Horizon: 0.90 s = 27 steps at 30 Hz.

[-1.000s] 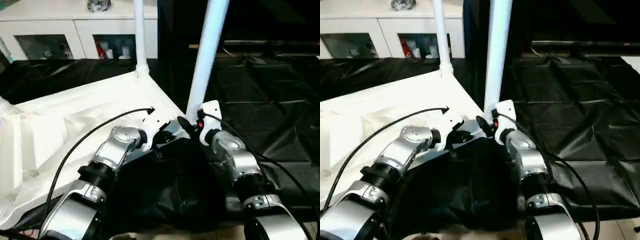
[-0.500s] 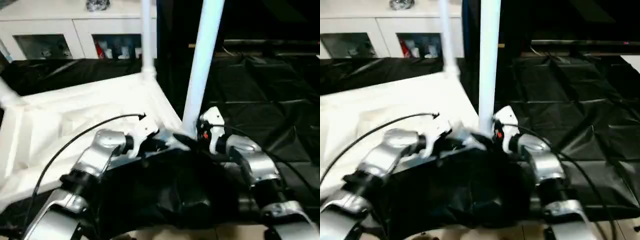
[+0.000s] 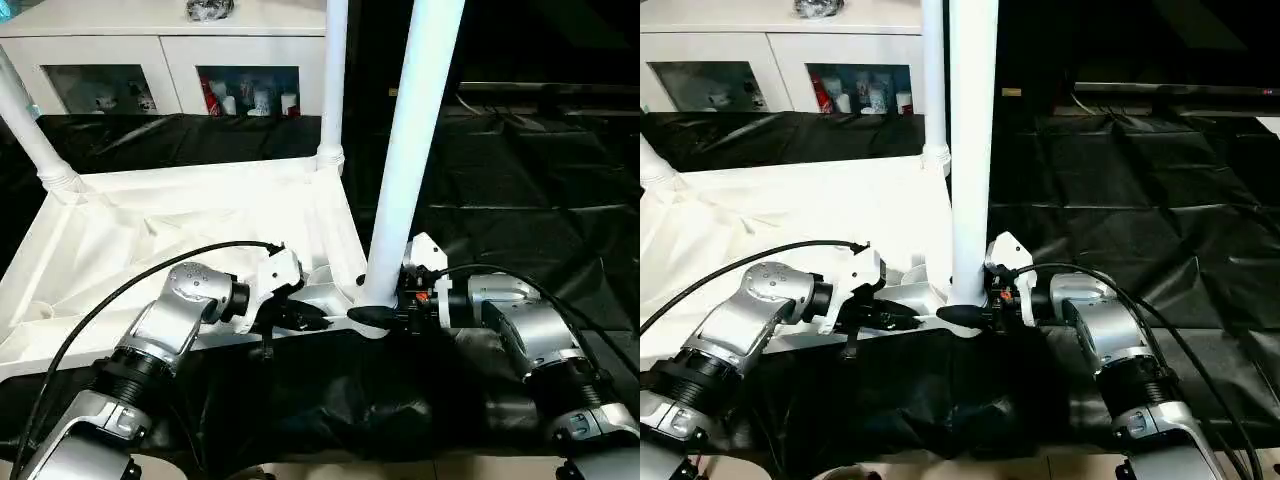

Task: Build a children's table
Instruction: Rotate leg to tighten

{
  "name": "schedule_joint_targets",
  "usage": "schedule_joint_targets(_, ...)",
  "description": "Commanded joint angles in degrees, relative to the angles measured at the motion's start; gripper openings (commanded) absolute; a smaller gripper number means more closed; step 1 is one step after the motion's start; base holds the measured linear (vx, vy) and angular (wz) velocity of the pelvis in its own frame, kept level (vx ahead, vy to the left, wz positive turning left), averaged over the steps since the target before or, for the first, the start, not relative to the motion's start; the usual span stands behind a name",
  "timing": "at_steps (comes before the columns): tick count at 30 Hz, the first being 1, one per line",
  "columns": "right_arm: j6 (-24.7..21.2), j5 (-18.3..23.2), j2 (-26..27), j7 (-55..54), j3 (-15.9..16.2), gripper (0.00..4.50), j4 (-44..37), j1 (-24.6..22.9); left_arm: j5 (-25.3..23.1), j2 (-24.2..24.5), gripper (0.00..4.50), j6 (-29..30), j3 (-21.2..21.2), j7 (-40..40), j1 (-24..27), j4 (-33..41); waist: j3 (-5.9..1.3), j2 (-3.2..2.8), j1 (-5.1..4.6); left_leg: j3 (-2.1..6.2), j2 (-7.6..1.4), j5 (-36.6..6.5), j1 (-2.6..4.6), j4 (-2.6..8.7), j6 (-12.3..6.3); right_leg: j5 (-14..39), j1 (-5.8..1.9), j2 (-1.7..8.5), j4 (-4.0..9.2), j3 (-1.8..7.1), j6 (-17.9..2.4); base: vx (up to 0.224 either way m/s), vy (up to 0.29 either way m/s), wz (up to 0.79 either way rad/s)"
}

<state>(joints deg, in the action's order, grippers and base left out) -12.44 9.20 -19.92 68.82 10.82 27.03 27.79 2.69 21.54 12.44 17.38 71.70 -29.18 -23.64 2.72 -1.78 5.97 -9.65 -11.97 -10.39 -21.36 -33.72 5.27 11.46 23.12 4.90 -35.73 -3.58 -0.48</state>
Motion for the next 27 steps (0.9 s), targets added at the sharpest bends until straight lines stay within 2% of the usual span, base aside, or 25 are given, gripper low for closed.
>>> schedule_joint_targets(1,-0.88,0.36,0.94,1.07,2.25,2.84,-1.62,-0.49,1.70,-0.93,0.00,-1.18,-0.09,0.03,-0.75,2.32,-3.76,0.40,-0.07,-0.27,-1.01,-8.88,0.47,3.63,-3.65,5.60,-3.15,2.73,3.94,2.10,-13.96,0.000,0.000,0.00)
schedule_joint_targets(5,-0.57,-0.38,3.39,-3.94,1.59,2.78,-0.79,-1.51,0.03,-2.65,0.00,-1.23,-0.87,-5.06,-2.35,-0.30,-3.78,0.40,-0.04,-0.24,-0.95,-8.14,0.42,3.61,-3.50,4.82,-3.14,2.77,3.93,2.14,-13.73,0.000,0.000,0.00)
schedule_joint_targets(8,-0.33,-1.32,5.31,-8.66,0.56,2.77,1.18,-1.27,-0.87,-4.07,0.00,-0.96,-1.65,-8.80,-3.55,-2.24,-3.50,0.51,-0.36,-0.27,-0.76,-10.49,0.59,3.82,-2.21,9.89,-3.02,2.84,4.58,2.19,-12.57,0.000,0.000,0.00)
schedule_joint_targets(9,-0.15,-2.21,7.55,-14.57,-0.84,2.77,3.76,-0.54,-1.31,-5.60,0.00,-0.14,-2.49,-12.16,-4.75,-3.86,-3.56,0.46,-0.31,-0.16,-0.76,-10.57,0.57,3.86,-1.92,10.47,-3.15,2.96,4.55,2.18,-12.29,0.000,0.000,0.00)
schedule_joint_targets(10,-0.05,-2.52,8.69,-17.69,-1.66,2.77,5.21,-0.04,-1.46,-6.31,0.00,0.33,-2.80,-13.58,-5.29,-4.50,-3.41,0.31,-0.59,-0.27,-0.72,-11.18,0.73,3.98,-1.29,12.15,-2.76,2.88,4.84,2.27,-11.91,0.000,0.000,0.00)
schedule_joint_targets(12,-0.30,-2.19,13.47,-29.84,-5.77,2.77,10.90,2.17,-2.10,-9.36,0.00,1.50,-3.77,-19.15,-7.57,-7.11,-3.45,0.28,-1.06,-0.05,-0.53,-12.07,0.69,4.13,0.01,14.82,-2.96,2.96,4.90,2.13,-11.25,0.000,0.000,0.00)
schedule_joint_targets(13,-0.53,-1.91,14.44,-32.12,-6.65,2.76,11.82,2.59,-2.20,-10.04,0.00,1.69,-3.96,-20.45,-8.09,-7.74,-3.43,0.12,-1.22,-0.01,-0.58,-12.46,0.77,4.21,0.42,15.75,-2.83,3.02,5.10,2.18,-10.84,0.000,0.000,0.00)
schedule_joint_targets(14,-0.62,-1.39,16.40,-36.50,-8.18,2.76,13.65,3.44,-2.55,-11.62,0.00,1.73,-4.40,-23.60,-9.30,-9.19,-3.46,0.18,-1.29,0.04,-0.59,-12.52,0.75,4.19,0.40,15.39,-2.91,2.96,5.15,2.14,-10.57,0.000,0.000,0.00)
schedule_joint_targets(15,-0.62,-1.39,16.40,-36.50,-8.18,2.76,13.65,3.44,-2.55,-11.62,0.00,1.73,-4.40,-23.60,-9.30,-9.19,-3.51,0.16,-1.21,0.01,-0.57,-12.23,0.76,4.15,0.25,14.83,-2.88,2.92,5.16,2.17,-10.44,0.000,0.000,0.00)
schedule_joint_targets(17,0.64,-1.51,19.39,-42.72,-9.45,2.76,16.26,4.90,-2.98,-14.27,0.00,2.00,-5.21,-28.69,-11.20,-11.37,-3.72,-0.05,-1.12,-0.10,-0.54,-10.28,0.62,4.00,-0.32,10.19,-2.88,2.79,4.78,2.23,-11.07,0.000,0.000,0.00)
schedule_joint_targets(21,2.82,-3.08,21.01,-46.42,-9.20,2.76,17.39,5.65,-3.23,-15.47,0.00,1.43,-5.64,-30.76,-11.87,-12.31,-3.93,-0.09,-0.98,-0.07,-0.48,-8.38,0.42,3.84,-0.90,5.51,-3.18,2.73,4.31,2.08,-12.00,0.000,0.000,0.00)
schedule_joint_targets(23,5.94,-4.61,22.14,-44.96,-8.15,2.76,17.70,6.19,-3.19,-15.88,0.00,0.14,-5.11,-29.04,-11.58,-11.84,-4.00,-0.08,-0.98,-0.14,-0.42,-8.10,0.34,3.74,-1.64,4.04,-3.29,2.77,4.22,2.05,-12.49,0.000,0.000,0.00)
schedule_joint_targets(24,6.02,-4.33,22.24,-44.47,-8.37,2.76,17.73,6.27,-3.16,-15.83,0.00,-0.06,-4.99,-28.62,-11.47,-11.71,-4.02,-0.06,-0.99,-0.14,-0.42,-8.07,0.33,3.72,-1.80,3.83,-3.34,2.79,4.20,2.05,-12.57,0.000,0.000,0.00)
schedule_joint_targets(25,6.06,-3.32,22.50,-43.09,-9.19,3.32,17.82,6.49,-3.09,-15.62,0.00,-0.60,-4.65,-27.44,-11.14,-11.32,-3.92,-0.07,-0.95,-0.15,-0.46,-8.41,0.40,3.81,-2.23,4.11,-3.32,2.80,4.27,2.04,-12.74,0.000,0.000,0.00)
schedule_joint_targets(27,5.63,-2.33,21.58,-39.93,-9.19,3.45,16.76,6.26,-2.67,-14.67,0.00,-0.97,-4.10,-25.10,-10.19,-10.18,-3.94,-0.01,-0.97,-0.18,-0.47,-8.66,0.40,3.78,-2.61,4.15,-3.41,2.80,4.28,2.06,-12.87,0.000,0.000,0.00)
